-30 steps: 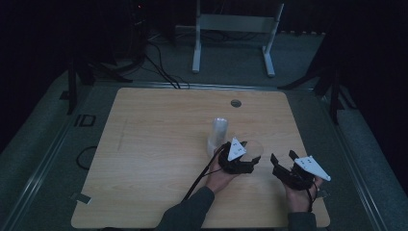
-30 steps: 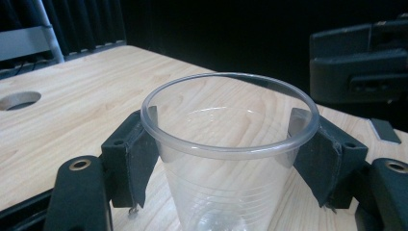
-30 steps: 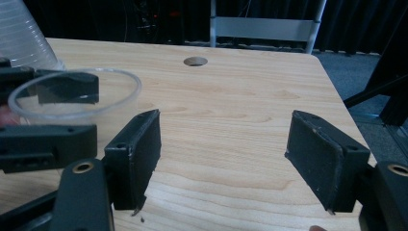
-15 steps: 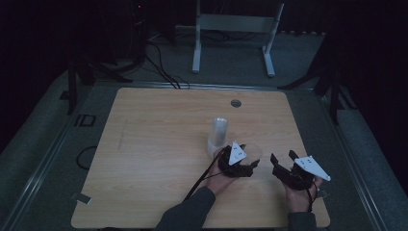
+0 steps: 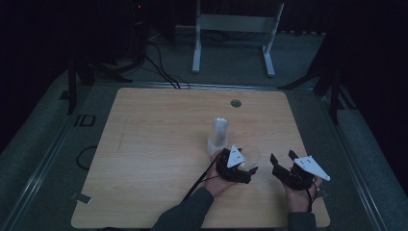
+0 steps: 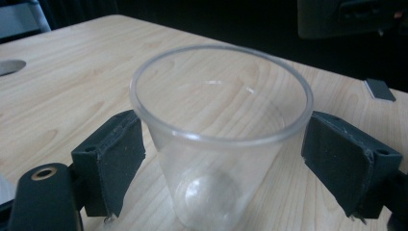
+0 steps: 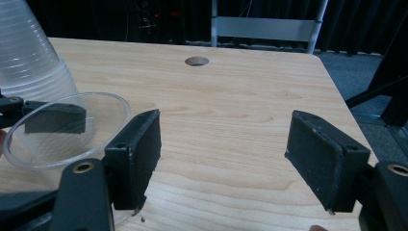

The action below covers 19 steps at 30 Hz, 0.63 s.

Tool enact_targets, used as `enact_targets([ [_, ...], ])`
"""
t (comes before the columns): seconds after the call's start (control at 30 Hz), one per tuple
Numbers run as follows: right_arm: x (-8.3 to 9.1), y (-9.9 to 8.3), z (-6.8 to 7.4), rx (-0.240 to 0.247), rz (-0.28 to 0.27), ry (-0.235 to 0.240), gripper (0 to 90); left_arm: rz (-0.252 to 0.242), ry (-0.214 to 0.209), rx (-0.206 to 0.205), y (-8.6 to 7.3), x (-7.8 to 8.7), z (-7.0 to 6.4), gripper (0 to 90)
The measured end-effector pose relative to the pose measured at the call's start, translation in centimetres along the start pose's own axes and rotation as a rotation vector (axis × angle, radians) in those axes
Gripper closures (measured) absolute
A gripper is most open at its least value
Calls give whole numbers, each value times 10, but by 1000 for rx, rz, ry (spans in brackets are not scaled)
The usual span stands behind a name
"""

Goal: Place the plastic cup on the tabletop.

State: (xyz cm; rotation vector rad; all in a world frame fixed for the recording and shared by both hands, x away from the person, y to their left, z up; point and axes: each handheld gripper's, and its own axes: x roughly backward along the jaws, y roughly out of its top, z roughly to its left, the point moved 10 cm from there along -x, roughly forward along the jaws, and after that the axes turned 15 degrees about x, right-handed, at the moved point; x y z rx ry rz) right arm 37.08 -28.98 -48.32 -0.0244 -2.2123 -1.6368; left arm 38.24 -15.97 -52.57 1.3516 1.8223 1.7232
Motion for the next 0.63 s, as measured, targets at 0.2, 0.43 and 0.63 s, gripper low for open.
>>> enact_targets([
  [0.2,0,0,-1,-2,1,1,275,18,17,12,-4,4,4,143],
  [0.43,0,-1,-2,-7,2,0,269,51,39,11,-15,10,9,142],
  [0.63,0,-1,-2,-10,4,-1,266,63,41,26,-22,20,11,142],
])
